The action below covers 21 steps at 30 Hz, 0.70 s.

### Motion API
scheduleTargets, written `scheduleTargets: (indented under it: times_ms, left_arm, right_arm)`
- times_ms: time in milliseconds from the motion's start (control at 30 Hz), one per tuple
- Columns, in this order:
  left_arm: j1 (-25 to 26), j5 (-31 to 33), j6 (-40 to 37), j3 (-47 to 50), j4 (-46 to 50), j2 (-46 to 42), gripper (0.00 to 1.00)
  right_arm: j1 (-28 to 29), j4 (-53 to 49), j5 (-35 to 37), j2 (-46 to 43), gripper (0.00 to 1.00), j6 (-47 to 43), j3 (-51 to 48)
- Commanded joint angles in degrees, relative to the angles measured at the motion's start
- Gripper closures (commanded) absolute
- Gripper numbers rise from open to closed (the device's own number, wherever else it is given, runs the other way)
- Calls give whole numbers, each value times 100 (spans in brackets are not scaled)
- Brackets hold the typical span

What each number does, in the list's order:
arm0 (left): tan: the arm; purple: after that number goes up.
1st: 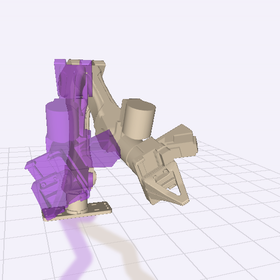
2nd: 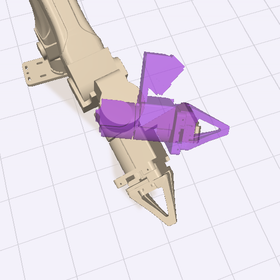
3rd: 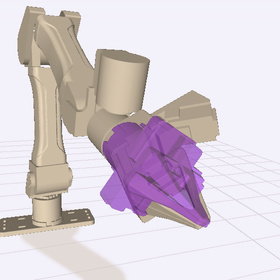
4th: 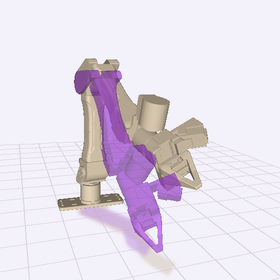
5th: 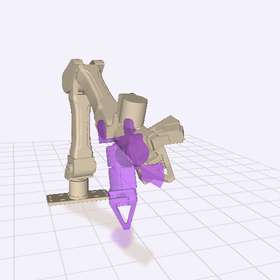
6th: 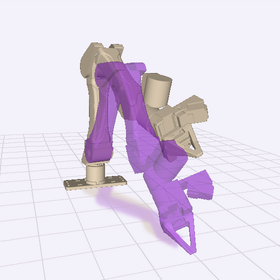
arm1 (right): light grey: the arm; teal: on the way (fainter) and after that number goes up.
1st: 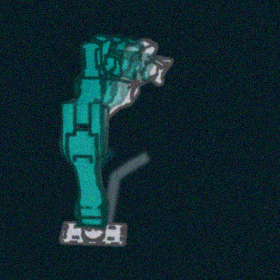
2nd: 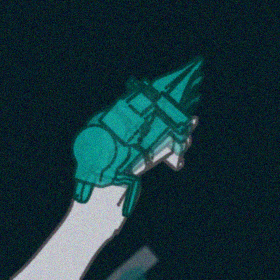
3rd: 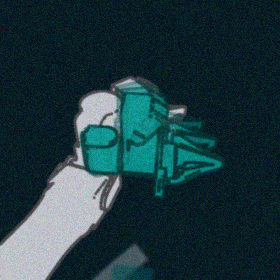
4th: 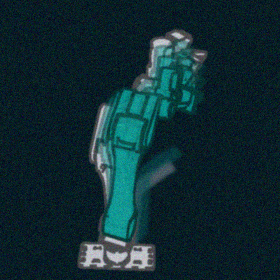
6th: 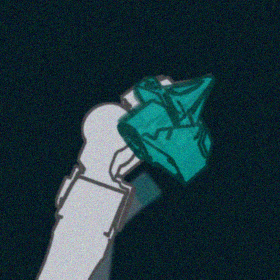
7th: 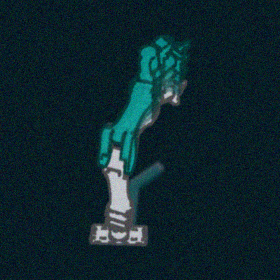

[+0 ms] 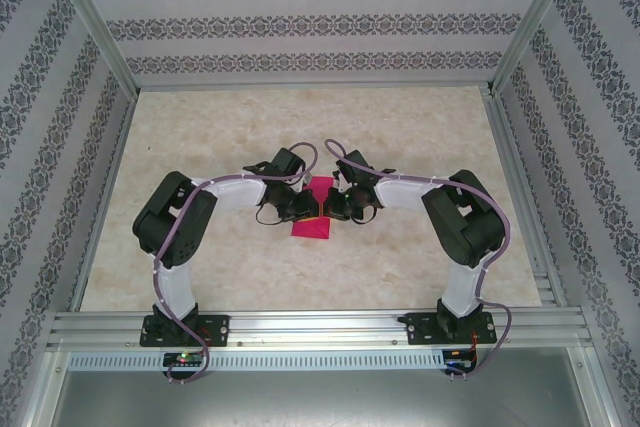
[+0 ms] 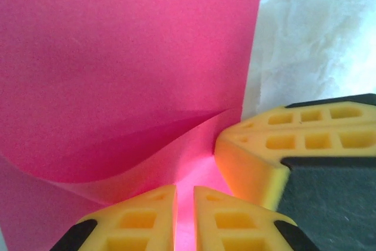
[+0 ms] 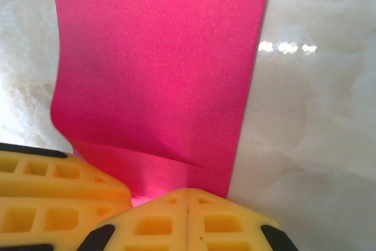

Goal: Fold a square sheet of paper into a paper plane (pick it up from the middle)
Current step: Fold the triangle a second time at the center of the table.

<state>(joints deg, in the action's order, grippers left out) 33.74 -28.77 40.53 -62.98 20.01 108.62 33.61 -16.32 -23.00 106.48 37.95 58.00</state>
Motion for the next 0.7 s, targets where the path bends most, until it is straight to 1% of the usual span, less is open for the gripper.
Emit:
scheduleTargets:
  times_ms: [0,233,433,667]
  left_arm:
    - [11,172,-151,-142,-55,161,84]
    - [-75,361,-134,-101,73,261,84]
    - [-202,384,-84,-126,73,187,72]
    - [-430,394,-112,-246,88,248,68]
  right_arm:
    - [-56,-368,209,268,95,-33,-25]
    - [-65,-560,335,369,95,-186,-4]
    - [-64,-862,546,483,95,-490,-76]
    - [-66,-961,656,619,95,-664,-158]
